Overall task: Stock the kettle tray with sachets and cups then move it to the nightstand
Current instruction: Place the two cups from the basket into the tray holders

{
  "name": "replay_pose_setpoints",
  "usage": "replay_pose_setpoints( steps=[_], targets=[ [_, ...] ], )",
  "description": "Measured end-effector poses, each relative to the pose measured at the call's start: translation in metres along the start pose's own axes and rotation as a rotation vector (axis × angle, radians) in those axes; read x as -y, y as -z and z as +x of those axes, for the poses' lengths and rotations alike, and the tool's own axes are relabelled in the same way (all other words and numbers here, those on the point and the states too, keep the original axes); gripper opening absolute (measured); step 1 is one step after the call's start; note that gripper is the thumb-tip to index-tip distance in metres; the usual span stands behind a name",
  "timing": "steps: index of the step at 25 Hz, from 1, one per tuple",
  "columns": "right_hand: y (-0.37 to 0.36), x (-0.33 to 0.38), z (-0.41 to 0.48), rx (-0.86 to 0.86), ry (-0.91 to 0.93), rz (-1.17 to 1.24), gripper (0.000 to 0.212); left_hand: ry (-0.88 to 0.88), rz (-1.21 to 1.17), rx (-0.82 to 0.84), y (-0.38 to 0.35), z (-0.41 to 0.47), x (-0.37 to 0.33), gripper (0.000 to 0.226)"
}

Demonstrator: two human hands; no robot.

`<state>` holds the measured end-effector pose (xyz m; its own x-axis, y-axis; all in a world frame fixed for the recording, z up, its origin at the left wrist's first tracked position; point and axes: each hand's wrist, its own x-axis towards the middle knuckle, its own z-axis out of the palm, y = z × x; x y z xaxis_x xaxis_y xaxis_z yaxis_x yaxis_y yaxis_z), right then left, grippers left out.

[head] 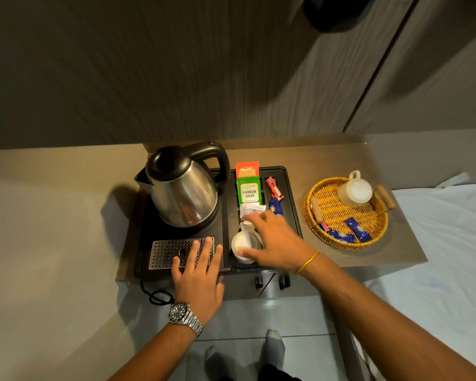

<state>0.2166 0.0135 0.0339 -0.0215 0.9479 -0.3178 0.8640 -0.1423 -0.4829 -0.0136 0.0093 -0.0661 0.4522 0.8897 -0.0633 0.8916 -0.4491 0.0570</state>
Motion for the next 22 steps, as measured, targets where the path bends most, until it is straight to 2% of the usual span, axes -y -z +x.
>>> replay_pose_setpoints(
  steps=[2, 4, 6, 8, 13, 18, 22],
  targets=[
    [0.036, -0.032, 0.007, -0.187, -0.043, -0.001, 0.063, -0.006, -0.003, -0.014, -0.001, 0.000, 0.000, 0.095],
    [0.075, -0.079, 0.014, -0.316, -0.170, -0.105, 0.056, -0.002, -0.007, -0.025, -0.003, 0.001, 0.000, 0.093],
    [0.105, -0.124, 0.014, -0.262, -0.371, -0.260, 0.063, 0.002, -0.008, -0.030, -0.005, 0.002, -0.001, 0.091],
    [0.117, -0.153, 0.011, -0.171, -0.484, -0.403, 0.070, 0.007, -0.010, -0.036, -0.006, 0.003, 0.000, 0.090],
    [0.108, -0.168, 0.014, -0.145, -0.464, -0.450, 0.073, -0.007, -0.004, -0.067, -0.008, 0.003, 0.001, 0.090],
    [0.108, -0.168, 0.012, -0.193, -0.475, -0.366, 0.062, 0.000, -0.011, -0.062, -0.006, 0.002, 0.000, 0.091],
    [0.117, -0.134, -0.004, -0.316, -0.342, -0.301, 0.053, 0.005, -0.017, -0.046, -0.002, 0.002, -0.001, 0.091]
  ],
)
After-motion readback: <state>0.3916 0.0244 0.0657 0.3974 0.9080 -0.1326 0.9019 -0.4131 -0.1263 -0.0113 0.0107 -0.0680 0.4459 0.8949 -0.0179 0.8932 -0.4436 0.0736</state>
